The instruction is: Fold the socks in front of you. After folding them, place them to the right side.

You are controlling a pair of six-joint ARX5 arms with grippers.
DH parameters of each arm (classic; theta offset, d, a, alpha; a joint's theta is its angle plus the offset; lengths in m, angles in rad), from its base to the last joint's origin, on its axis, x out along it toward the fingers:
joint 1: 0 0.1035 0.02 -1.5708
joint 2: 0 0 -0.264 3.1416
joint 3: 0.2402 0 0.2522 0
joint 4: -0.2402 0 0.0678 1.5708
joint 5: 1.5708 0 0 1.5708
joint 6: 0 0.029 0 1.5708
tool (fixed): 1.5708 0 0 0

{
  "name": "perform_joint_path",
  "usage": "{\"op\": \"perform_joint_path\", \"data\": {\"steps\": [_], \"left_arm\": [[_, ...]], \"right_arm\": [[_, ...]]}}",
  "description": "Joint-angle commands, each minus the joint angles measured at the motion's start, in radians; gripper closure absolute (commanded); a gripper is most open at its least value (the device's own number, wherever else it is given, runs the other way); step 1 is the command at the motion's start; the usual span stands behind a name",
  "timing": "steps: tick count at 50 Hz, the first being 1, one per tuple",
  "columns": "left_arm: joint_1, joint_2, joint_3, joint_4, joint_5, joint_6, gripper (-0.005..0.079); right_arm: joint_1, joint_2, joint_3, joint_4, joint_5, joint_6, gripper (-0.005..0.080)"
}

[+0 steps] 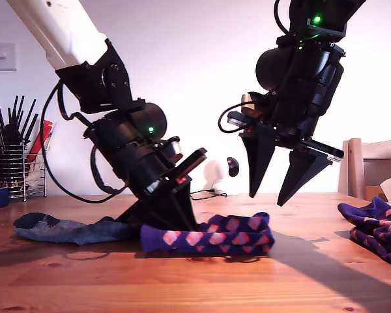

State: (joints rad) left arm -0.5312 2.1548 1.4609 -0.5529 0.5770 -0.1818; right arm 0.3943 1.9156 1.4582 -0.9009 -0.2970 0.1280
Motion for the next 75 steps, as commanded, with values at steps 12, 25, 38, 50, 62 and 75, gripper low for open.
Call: {"op": "perform_joint_path", "data": {"steps": [12, 25, 38, 50, 62, 75], "left_arm": [[-0.041, 0.063, -0.055, 0.007, 0.002, -0.03, 0.0766], [-0.04, 0.063, -0.055, 0.012, 0.002, -0.035, 0.0766], [-0.034, 0.063, -0.055, 0.035, 0.006, -0.036, 0.0766], [-0.016, 0.063, -0.055, 0.052, 0.025, -0.037, 0.0766], [-0.01, 0.063, -0.055, 0.058, 0.037, -0.035, 0.0766], [-0.01, 0.063, -0.055, 0.069, 0.053, -0.034, 0.0766]], "right_arm": [[0.004, 0.046, -0.024, 0.013, -0.008, -0.006, 0.034], [0.002, 0.068, -0.07, 0.048, -0.007, 0.002, 0.0341], [-0.005, 0.065, -0.071, 0.052, -0.012, -0.044, 0.0341], [-0.005, 0.008, -0.092, 0.118, -0.014, -0.056, 0.0343], [-0.01, -0.118, -0.174, 0.195, -0.007, -0.051, 0.0347], [-0.027, -0.243, -0.343, 0.338, -0.046, -0.037, 0.0347]]}}
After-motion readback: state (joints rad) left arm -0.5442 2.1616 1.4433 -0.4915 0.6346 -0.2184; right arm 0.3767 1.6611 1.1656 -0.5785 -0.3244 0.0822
